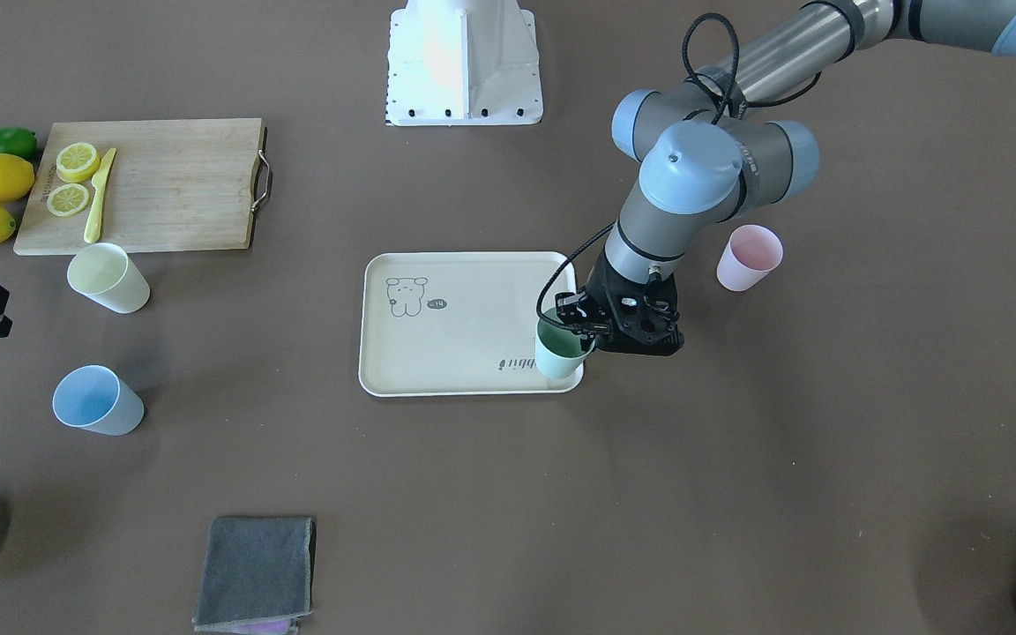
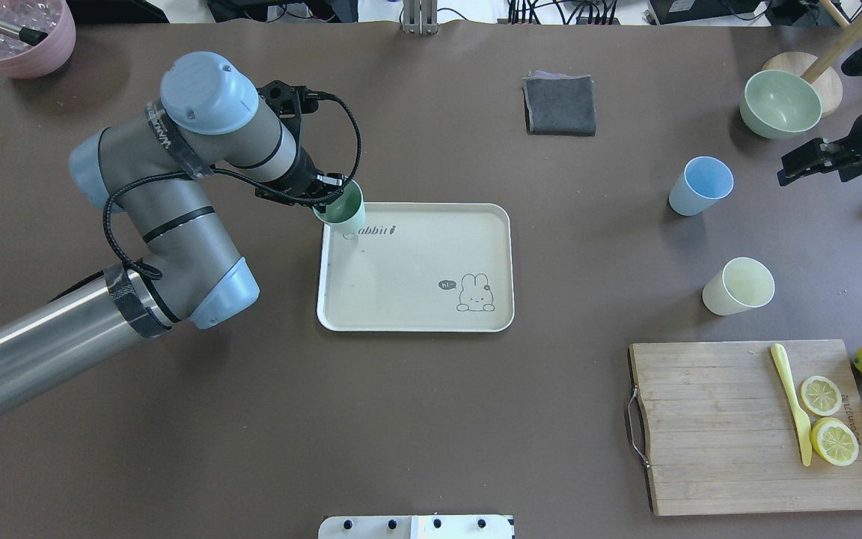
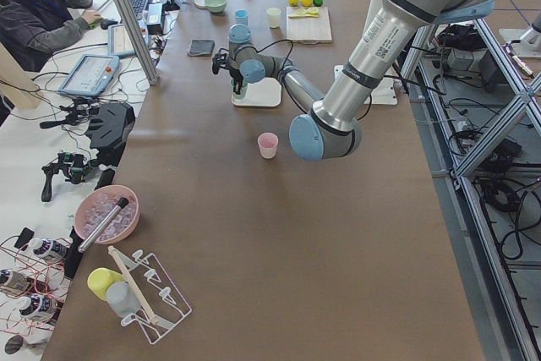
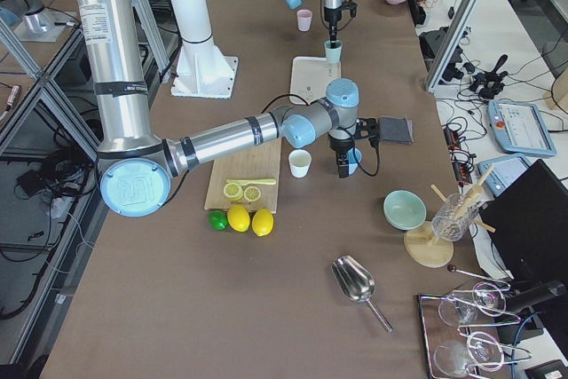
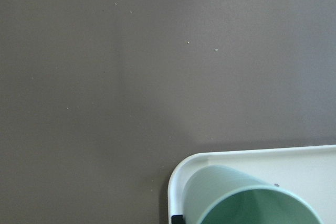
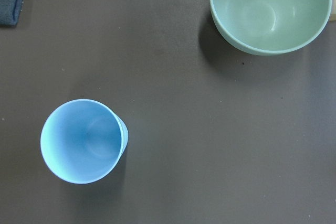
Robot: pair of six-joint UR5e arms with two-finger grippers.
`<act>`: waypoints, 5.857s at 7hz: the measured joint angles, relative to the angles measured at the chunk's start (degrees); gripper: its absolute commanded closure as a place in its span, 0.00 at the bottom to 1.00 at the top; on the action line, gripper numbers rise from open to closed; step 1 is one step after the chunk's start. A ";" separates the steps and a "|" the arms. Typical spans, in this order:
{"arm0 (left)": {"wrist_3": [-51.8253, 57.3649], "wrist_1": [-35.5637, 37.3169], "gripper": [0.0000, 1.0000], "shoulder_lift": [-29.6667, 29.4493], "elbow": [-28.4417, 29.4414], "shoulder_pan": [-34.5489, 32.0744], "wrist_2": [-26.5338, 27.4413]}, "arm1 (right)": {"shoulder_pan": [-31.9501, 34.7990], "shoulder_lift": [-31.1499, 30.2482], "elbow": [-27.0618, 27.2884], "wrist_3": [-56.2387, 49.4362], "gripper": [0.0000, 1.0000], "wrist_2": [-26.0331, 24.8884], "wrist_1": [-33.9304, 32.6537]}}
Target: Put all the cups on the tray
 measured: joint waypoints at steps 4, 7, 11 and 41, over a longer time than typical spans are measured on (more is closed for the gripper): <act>-0.21 -0.11 0.02 -0.48 -0.54 0.70 0.86 | -0.19 0.93 -3.65 0.23 0.00 -0.25 2.98; 6.28 5.07 0.02 1.00 -6.60 -5.31 -2.25 | -0.83 3.95 -6.45 0.93 0.06 -0.41 3.25; 14.54 7.32 0.02 6.19 -11.19 -9.61 -4.31 | -5.21 8.12 -11.43 5.91 0.53 -3.36 5.43; 15.16 -10.17 1.00 37.10 -18.45 -3.30 -5.61 | -11.38 14.46 8.05 17.82 0.00 -8.29 -11.21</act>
